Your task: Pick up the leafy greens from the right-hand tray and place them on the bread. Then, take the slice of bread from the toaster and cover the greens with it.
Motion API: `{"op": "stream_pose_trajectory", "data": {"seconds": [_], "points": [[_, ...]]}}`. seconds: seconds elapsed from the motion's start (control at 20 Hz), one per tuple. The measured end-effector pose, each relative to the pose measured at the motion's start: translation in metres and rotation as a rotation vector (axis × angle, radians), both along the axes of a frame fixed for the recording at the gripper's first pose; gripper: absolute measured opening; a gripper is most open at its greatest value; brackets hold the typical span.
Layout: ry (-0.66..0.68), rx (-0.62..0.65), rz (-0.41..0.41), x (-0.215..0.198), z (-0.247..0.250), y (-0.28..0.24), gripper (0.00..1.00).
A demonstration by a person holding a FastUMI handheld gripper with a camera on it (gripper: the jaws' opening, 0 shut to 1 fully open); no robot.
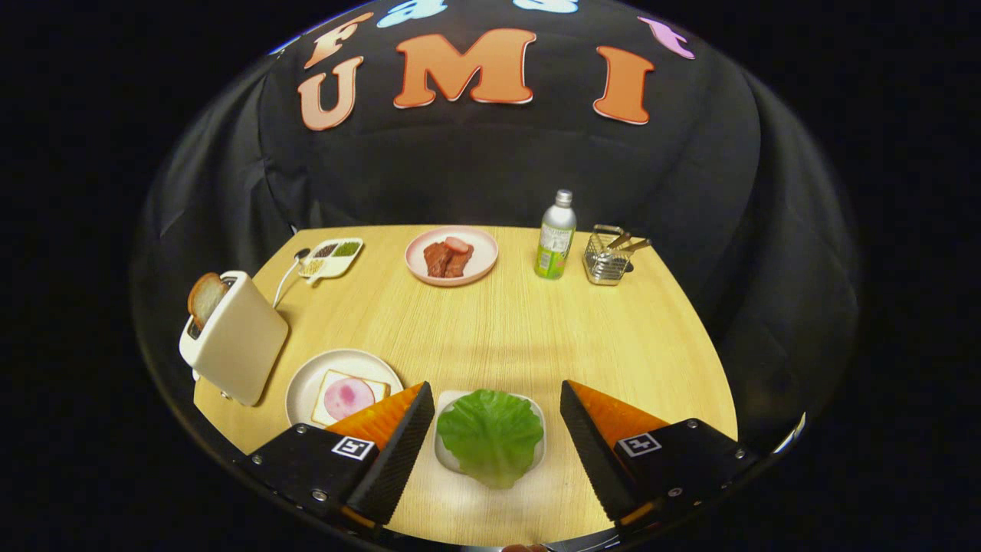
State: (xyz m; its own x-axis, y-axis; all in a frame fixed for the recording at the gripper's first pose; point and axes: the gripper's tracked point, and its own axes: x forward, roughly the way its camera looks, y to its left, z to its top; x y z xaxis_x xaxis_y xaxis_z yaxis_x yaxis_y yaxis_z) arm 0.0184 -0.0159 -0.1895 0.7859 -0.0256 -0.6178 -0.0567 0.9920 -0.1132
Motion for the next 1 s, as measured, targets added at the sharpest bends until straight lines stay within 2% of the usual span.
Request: {"op": "stream_pose_trajectory", "data": {"seconds": [0.4, 1.0], "points": [[0.223, -0.053, 0.015, 0.009, -0.065, -0.003, 1.0], [0.499, -0.031, -0.05, 0.006, -0.141, -0.01, 1.0]]}}
